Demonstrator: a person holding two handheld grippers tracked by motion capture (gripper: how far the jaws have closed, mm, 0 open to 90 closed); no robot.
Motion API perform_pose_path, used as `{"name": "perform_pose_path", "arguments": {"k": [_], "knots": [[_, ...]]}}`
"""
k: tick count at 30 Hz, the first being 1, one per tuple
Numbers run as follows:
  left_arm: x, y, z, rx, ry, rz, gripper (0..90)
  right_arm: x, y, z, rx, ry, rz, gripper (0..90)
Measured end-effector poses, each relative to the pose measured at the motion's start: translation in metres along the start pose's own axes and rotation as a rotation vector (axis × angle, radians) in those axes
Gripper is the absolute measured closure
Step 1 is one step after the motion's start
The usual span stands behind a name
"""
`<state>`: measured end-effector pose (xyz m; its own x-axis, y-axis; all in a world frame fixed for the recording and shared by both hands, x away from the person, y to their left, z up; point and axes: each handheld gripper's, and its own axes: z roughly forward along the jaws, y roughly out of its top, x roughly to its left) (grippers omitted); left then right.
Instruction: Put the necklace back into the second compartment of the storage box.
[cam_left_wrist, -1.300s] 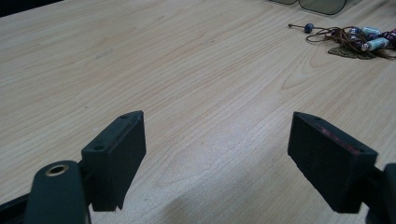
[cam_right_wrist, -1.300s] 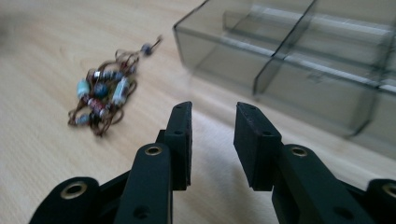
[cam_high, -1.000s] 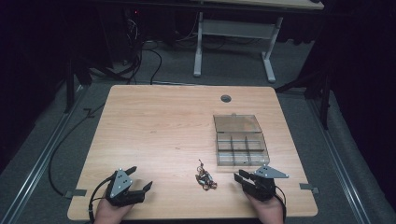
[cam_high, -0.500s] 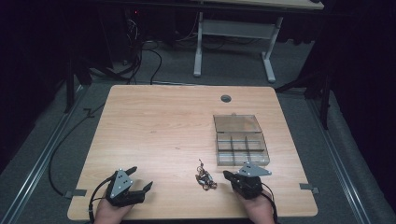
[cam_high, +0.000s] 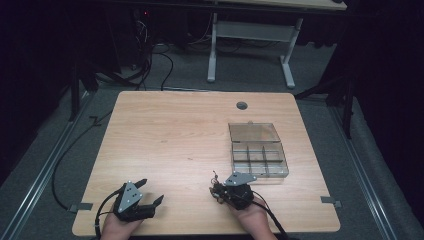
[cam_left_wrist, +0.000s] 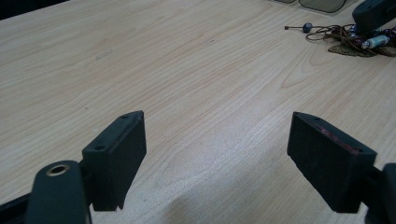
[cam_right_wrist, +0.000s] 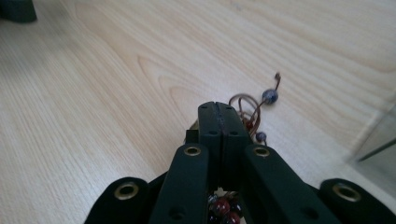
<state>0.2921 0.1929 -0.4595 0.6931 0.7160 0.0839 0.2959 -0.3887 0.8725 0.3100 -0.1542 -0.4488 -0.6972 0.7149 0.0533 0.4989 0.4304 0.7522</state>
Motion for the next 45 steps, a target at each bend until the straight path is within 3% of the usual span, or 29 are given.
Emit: {"name": "perform_pose_path", "arguments": {"k": [2, 8, 15, 33, 39, 42, 45], "knots": [[0.0, 0.0, 0.0, 0.002, 0.0, 0.0, 20.0, 0.001, -0.004, 0.002, 0.023, -0.004, 0.002, 90.0], [0.0, 0.0, 0.0, 0.002, 0.0, 0.002, 20.0, -0.005, -0.013, -0.006, 0.021, -0.01, 0.021, 90.0], [0.0, 0.0, 0.001, 0.006, 0.004, 0.002, 20.0, -0.016, -0.031, -0.028, 0.018, -0.05, 0.048, 90.0], [0.0, 0.0, 0.001, 0.011, 0.011, -0.002, 20.0, -0.052, -0.075, -0.084, -0.017, -0.159, 0.172, 90.0], [0.0, 0.001, 0.002, 0.014, 0.012, 0.0, 20.1, -0.038, -0.075, -0.095, -0.056, -0.147, 0.164, 90.0], [0.0, 0.001, 0.001, 0.013, 0.012, 0.001, 20.3, -0.029, -0.07, -0.087, -0.051, -0.121, 0.135, 90.0], [0.0, 0.001, 0.001, 0.011, 0.011, 0.0, 20.2, -0.027, -0.067, -0.075, -0.012, -0.126, 0.119, 90.0]]}}
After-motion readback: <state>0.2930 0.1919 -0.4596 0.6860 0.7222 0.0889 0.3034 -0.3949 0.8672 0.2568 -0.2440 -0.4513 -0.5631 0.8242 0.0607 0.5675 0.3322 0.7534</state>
